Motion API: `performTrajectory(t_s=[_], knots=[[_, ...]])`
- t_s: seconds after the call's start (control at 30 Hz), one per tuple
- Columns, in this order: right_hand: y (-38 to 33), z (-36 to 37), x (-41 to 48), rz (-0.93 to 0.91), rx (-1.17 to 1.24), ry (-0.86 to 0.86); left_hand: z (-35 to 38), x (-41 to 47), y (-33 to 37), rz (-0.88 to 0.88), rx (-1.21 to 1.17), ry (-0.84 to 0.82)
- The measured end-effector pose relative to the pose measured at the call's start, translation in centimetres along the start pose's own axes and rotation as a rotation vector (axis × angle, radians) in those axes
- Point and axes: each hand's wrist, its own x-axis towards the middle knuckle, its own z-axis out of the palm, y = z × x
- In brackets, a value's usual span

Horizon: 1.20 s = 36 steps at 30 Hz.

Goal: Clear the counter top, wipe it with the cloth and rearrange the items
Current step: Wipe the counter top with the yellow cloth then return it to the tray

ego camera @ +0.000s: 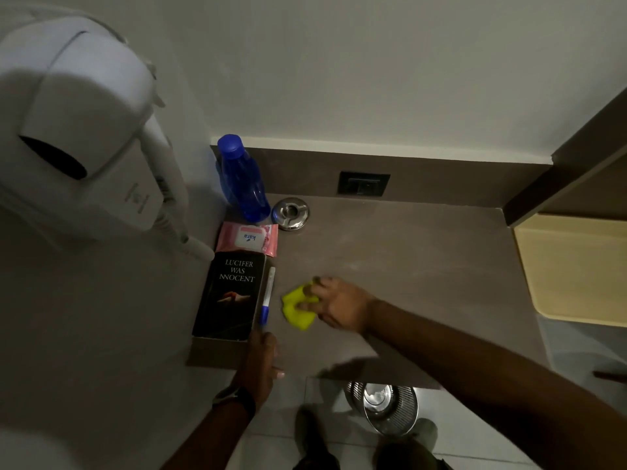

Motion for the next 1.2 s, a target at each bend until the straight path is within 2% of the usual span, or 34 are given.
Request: performTrajectory(t_s=[0.1,0.23,0.33,0.47,0.6,0.7,0.8,0.9,0.97,1.03,1.13,1.2], knots=[[2.7,-2.7,2.8,0.227,0.017,-0.003,0.2,-0.2,0.6,-0.145,-0.149,-0.006],[5.0,-4.1,3.2,0.447,0.100,-0.010,0.0,-0.7,1.2,-0.251,-0.379,-0.068],[8.1,-4.9,2.0,0.634,0.184,-0.027,-0.1,-0.1,0.8,-0.278,-0.348,-0.050],[13.9,-4.5,-3.0,0.939,0.309,-0.055,0.8,0.6,0.0,-0.363,-0.439,0.000],[17.8,-1.4,-11.1,1.199,0.406,-0.022,0.8,1.0,-0.3,-0.376,-0.505,0.026],[18.2,1.4,-16.5,1.383,0.446,-0.002,0.7,1.3,-0.8,-0.400,-0.535,0.001],[16.7,2.9,-19.2,1.472,0.460,0.025,0.7,1.6,-1.4,-0.365,-0.522,0.023],[13.4,3.2,-19.9,1.482,0.468,0.048,1.0,1.8,-2.0,-0.329,-0.489,0.042],[9.8,3.7,-19.7,1.415,0.460,0.056,1.1,2.2,-2.3,-0.339,-0.460,0.074],[5.4,4.3,-19.0,1.231,0.448,0.032,1.1,2.5,-2.2,-0.348,-0.455,0.079],[-1.5,5.4,-17.2,0.830,0.438,0.117,1.2,2.4,-1.3,-0.378,-0.450,0.083],[-5.3,6.9,-15.7,0.605,0.376,0.073,1.3,2.3,-0.4,-0.355,-0.410,0.089]])
